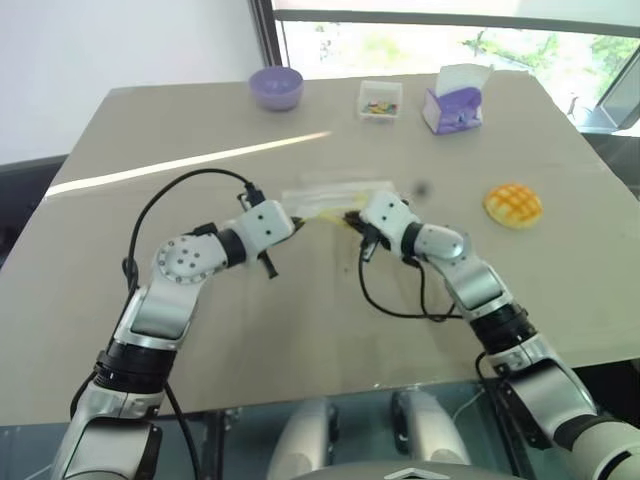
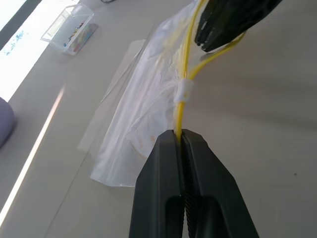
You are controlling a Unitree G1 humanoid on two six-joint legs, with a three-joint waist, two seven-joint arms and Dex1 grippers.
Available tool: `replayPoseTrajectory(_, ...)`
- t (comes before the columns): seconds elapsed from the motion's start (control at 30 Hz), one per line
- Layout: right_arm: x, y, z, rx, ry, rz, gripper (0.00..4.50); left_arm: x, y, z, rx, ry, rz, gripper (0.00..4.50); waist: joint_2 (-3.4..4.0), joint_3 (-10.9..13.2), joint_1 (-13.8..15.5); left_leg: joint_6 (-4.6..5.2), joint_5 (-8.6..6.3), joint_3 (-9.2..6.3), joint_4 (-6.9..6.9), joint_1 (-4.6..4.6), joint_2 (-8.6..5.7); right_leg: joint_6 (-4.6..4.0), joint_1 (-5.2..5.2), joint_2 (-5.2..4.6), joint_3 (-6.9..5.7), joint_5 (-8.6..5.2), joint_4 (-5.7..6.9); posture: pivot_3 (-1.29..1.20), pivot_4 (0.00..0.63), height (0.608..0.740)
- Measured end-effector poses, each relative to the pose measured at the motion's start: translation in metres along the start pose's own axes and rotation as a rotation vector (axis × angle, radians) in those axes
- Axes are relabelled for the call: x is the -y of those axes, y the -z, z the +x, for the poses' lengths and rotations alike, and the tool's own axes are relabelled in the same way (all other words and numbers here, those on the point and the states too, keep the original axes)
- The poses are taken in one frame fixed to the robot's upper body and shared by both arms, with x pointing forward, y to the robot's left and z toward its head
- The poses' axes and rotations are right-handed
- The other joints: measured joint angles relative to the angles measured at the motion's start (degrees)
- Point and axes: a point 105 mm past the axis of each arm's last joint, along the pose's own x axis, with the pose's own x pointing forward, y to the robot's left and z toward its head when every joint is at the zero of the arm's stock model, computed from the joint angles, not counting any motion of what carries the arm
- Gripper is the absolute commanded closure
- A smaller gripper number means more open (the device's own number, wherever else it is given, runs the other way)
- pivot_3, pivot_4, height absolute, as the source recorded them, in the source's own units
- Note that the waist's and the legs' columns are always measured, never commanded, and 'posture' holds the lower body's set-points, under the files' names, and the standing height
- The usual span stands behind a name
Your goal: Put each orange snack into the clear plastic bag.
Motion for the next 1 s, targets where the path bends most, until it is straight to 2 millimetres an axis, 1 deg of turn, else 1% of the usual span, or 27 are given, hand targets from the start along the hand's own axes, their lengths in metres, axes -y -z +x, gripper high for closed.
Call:
replayPoseTrajectory(0.07,0.002,-0.001,0.004,0.017,0.042,0.123,4.39,0.002,-0.001,0.001,0.008,0.009,0.005,4.5,0.0,0.0,0.0,0.01,-0.01,0.0,0.0,0.01,0.0,0.0,-0.01,0.0,0.01,0.0,0.05,0.0,0.15,0.74)
replayPoseTrajectory(0.13,0.002,0.002,0.007,0.017,0.062,0.253,4.39,0.002,-0.002,0.001,0.014,0.013,0.01,4.5,0.0,0.0,0.0,0.07,-0.04,0.0,0.01,0.02,0.0,0.0,-0.02,-0.01,0.03,0.0,0.1,0.0,0.15,0.74)
replayPoseTrajectory(0.17,0.002,0.003,0.008,0.015,0.066,0.284,4.39,0.003,-0.003,0.001,0.017,0.014,0.012,4.5,0.0,0.0,0.0,0.08,-0.04,0.0,0.02,0.02,-0.01,-0.01,-0.03,-0.01,0.03,0.0,0.12,0.0,0.15,0.74)
replayPoseTrajectory(0.23,0.002,0.005,0.009,0.013,0.075,0.404,4.39,0.005,-0.004,0.002,0.024,0.026,0.019,4.5,0.0,0.0,-0.01,0.08,-0.05,0.01,0.02,0.03,-0.01,-0.01,-0.05,-0.01,0.05,0.0,0.16,0.0,0.15,0.74)
replayPoseTrajectory(0.3,0.006,0.003,0.009,0.02,0.087,0.455,4.39,0.008,-0.005,0.004,0.027,0.036,0.021,4.5,0.0,0.0,-0.03,0.08,-0.04,0.01,0.03,0.03,-0.02,-0.01,-0.07,-0.01,0.06,0.0,0.22,0.0,0.15,0.74)
replayPoseTrajectory(0.37,0.012,0.0,0.01,0.026,0.119,0.44,4.39,0.01,-0.006,0.005,0.032,0.045,0.022,4.5,0.0,0.0,-0.07,0.07,-0.04,0.01,0.03,0.05,-0.04,-0.01,-0.07,-0.01,0.06,0.0,0.25,0.0,0.15,0.74)
replayPoseTrajectory(0.43,0.015,0.003,0.011,0.009,0.157,0.33,4.39,0.012,-0.006,0.007,0.036,0.051,0.02,4.5,0.01,0.0,-0.23,0.07,-0.04,0.01,0.03,0.07,-0.12,-0.01,-0.07,-0.01,0.06,0.0,0.28,0.0,0.15,0.74)
replayPoseTrajectory(0.5,0.015,0.012,0.013,-0.048,0.183,0.101,4.39,0.013,-0.007,0.008,0.041,0.052,0.01,4.5,0.01,0.0,-0.58,0.05,-0.03,0.02,0.03,0.08,-0.17,-0.01,-0.08,-0.02,0.07,-0.01,0.3,0.0,0.15,0.74)
replayPoseTrajectory(0.6,0.011,0.03,0.014,-0.127,0.174,-0.297,4.39,0.015,-0.009,0.01,0.055,0.056,-0.004,4.5,0.0,0.0,-1.1,-0.17,0.1,0.04,0.06,0.08,-0.21,-0.01,-0.08,-0.03,0.09,-0.01,0.31,0.0,0.15,0.74)
replayPoseTrajectory(0.7,0.01,0.041,0.013,-0.155,0.153,-0.461,4.39,0.015,-0.011,0.012,0.058,0.056,-0.011,4.5,0.0,0.0,-1.45,-0.19,0.12,0.05,0.05,0.09,-0.17,-0.01,-0.1,0.0,0.13,-0.01,0.33,0.0,0.15,0.74)
replayPoseTrajectory(0.73,0.011,0.044,0.012,-0.164,0.15,-0.508,3.87,0.014,-0.011,0.012,0.058,0.054,-0.013,4.5,0.0,0.0,-1.51,-0.19,0.12,0.04,0.05,0.11,-0.15,-0.01,-0.1,0.02,0.13,-0.01,0.34,0.0,0.15,0.74)
replayPoseTrajectory(0.77,0.013,0.046,0.012,-0.17,0.151,-0.535,3.6,0.013,-0.012,0.012,0.058,0.054,-0.013,4.5,0.0,0.0,-1.51,-0.19,0.11,0.04,0.05,0.11,-0.15,-0.01,-0.1,0.02,0.13,-0.01,0.35,0.0,0.15,0.74)
replayPoseTrajectory(0.8,0.017,0.048,0.011,-0.18,0.158,-0.57,3.18,0.013,-0.012,0.012,0.057,0.053,-0.013,4.5,0.0,0.0,-1.48,-0.18,0.11,0.04,0.05,0.12,-0.14,-0.01,-0.1,0.02,0.14,-0.01,0.35,0.0,0.15,0.74)
replayPoseTrajectory(0.87,0.025,0.045,0.011,-0.183,0.174,-0.622,2.23,0.013,-0.011,0.012,0.055,0.054,-0.015,4.5,-0.01,-0.01,-1.44,-0.17,0.11,0.04,0.05,0.12,-0.13,-0.01,-0.09,0.0,0.15,0.0,0.36,0.0,0.15,0.74)
replayPoseTrajectory(1.0,0.032,0.039,0.011,-0.168,0.197,-0.67,0.33,0.013,-0.01,0.012,0.05,0.054,-0.02,4.5,-0.04,-0.03,-1.43,-0.02,0.02,0.04,0.05,0.14,-0.11,-0.01,-0.08,0.0,0.16,0.0,0.36,0.0,0.15,0.74)
